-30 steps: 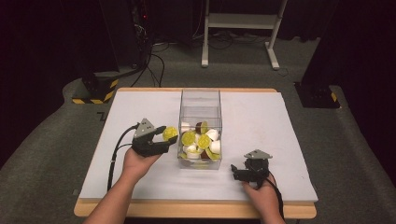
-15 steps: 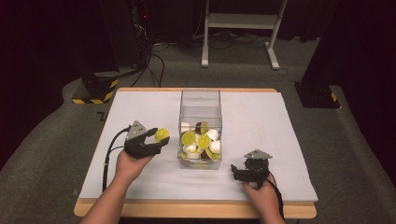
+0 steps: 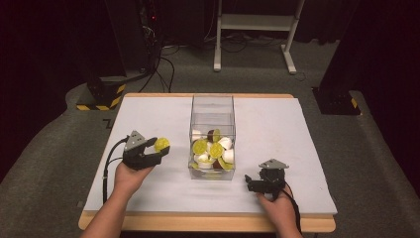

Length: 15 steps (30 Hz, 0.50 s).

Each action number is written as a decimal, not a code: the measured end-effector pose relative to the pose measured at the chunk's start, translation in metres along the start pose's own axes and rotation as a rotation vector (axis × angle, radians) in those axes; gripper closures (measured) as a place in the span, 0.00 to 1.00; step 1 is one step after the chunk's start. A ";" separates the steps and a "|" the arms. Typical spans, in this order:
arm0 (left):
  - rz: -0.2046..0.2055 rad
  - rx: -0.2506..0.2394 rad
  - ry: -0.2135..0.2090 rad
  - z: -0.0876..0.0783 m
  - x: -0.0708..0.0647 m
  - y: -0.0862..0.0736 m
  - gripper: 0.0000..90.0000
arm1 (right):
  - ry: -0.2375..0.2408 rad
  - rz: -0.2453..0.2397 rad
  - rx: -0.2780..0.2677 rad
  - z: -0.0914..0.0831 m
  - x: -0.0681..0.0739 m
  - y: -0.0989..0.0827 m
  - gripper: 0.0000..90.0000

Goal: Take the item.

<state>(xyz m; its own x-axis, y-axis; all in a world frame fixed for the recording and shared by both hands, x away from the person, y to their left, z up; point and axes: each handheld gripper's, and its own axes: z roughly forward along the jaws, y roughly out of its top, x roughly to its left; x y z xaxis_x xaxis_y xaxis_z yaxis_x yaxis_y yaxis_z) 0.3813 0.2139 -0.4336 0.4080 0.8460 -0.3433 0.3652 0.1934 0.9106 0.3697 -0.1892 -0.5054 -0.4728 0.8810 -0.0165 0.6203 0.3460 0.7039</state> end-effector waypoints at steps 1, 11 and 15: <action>0.005 0.006 0.010 -0.001 0.004 -0.001 0.42 | 0.000 0.000 0.000 0.000 0.000 0.000 0.13; -0.022 0.018 0.077 -0.005 0.032 -0.008 0.42 | 0.000 0.000 0.000 0.000 0.000 0.000 0.13; -0.025 0.020 0.112 -0.001 0.041 -0.012 0.42 | 0.000 0.000 0.000 0.000 0.000 0.000 0.13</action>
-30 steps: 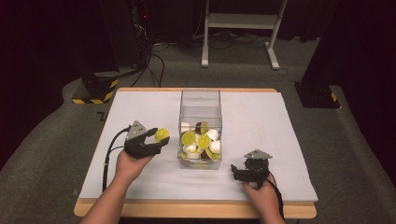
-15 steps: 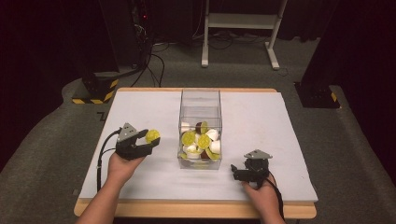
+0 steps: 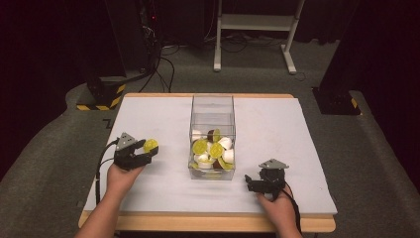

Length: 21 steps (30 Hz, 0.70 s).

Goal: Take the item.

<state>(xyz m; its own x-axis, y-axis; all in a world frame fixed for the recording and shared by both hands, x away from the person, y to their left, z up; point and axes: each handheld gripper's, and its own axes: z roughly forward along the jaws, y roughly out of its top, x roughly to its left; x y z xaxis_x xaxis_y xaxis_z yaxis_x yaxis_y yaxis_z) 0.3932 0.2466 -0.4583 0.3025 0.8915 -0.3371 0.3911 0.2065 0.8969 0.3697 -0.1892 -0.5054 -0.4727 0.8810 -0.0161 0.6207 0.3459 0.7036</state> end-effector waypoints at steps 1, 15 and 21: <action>-0.012 -0.007 0.007 0.002 0.001 -0.001 0.42 | 0.000 0.000 0.000 0.000 0.000 0.000 0.13; 0.010 0.052 0.076 0.038 0.022 -0.008 0.42 | 0.000 0.002 0.001 0.000 0.000 0.000 0.13; 0.013 0.060 0.078 0.051 0.021 -0.003 0.42 | 0.001 0.002 0.001 0.000 0.000 0.000 0.13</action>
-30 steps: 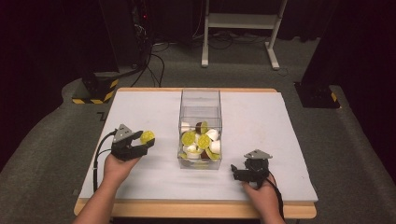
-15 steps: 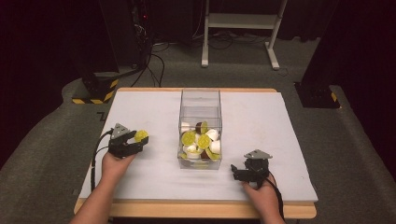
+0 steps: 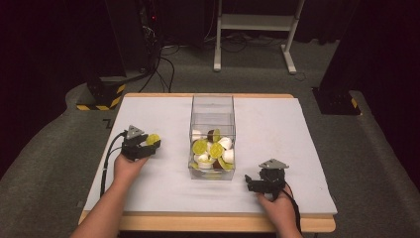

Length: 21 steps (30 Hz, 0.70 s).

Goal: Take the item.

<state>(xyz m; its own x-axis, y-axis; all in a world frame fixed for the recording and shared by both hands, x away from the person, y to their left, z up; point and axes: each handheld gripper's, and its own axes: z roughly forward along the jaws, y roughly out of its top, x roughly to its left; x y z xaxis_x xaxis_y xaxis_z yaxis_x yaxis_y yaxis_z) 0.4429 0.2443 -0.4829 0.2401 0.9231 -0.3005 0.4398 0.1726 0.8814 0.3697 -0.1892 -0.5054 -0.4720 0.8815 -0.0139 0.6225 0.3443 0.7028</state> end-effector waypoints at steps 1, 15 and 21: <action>0.012 0.007 0.004 0.002 0.000 0.000 0.42 | 0.000 0.000 0.000 0.000 0.000 0.000 0.13; -0.002 0.014 0.016 0.024 -0.004 -0.008 0.42 | 0.000 0.000 -0.001 0.000 0.000 0.000 0.13; -0.016 0.012 0.032 0.025 -0.005 -0.008 0.36 | 0.000 0.000 -0.001 0.000 0.000 0.000 0.13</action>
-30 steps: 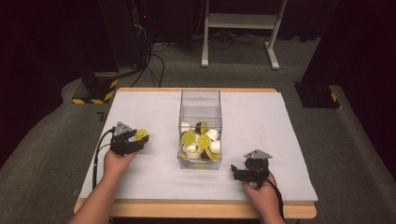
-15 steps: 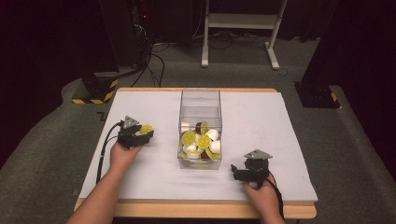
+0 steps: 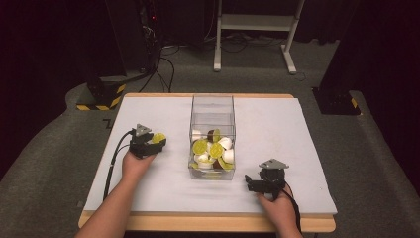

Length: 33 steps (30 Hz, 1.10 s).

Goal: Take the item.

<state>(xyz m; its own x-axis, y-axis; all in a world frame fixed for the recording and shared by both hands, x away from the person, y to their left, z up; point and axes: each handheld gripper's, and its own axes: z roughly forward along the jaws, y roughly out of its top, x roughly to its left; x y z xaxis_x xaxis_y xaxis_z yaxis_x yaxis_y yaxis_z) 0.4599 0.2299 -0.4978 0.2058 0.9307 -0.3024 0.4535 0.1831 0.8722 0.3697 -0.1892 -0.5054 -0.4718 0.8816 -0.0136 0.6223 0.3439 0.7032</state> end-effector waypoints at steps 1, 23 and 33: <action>0.000 0.008 -0.002 0.000 0.000 0.000 0.32 | 0.000 0.000 0.000 0.000 0.000 0.000 0.13; -0.003 0.009 -0.064 -0.038 -0.006 0.001 0.25 | -0.001 -0.001 0.000 0.000 0.000 0.000 0.13; -0.024 0.019 -0.104 -0.064 -0.010 -0.004 0.26 | -0.002 -0.003 -0.001 0.000 0.000 0.000 0.13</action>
<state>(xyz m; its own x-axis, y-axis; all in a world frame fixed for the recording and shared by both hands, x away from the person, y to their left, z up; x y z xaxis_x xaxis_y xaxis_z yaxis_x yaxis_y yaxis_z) 0.4007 0.2405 -0.4734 0.2832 0.8878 -0.3627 0.4757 0.1983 0.8569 0.3697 -0.1891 -0.5054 -0.4726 0.8811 -0.0167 0.6203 0.3461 0.7038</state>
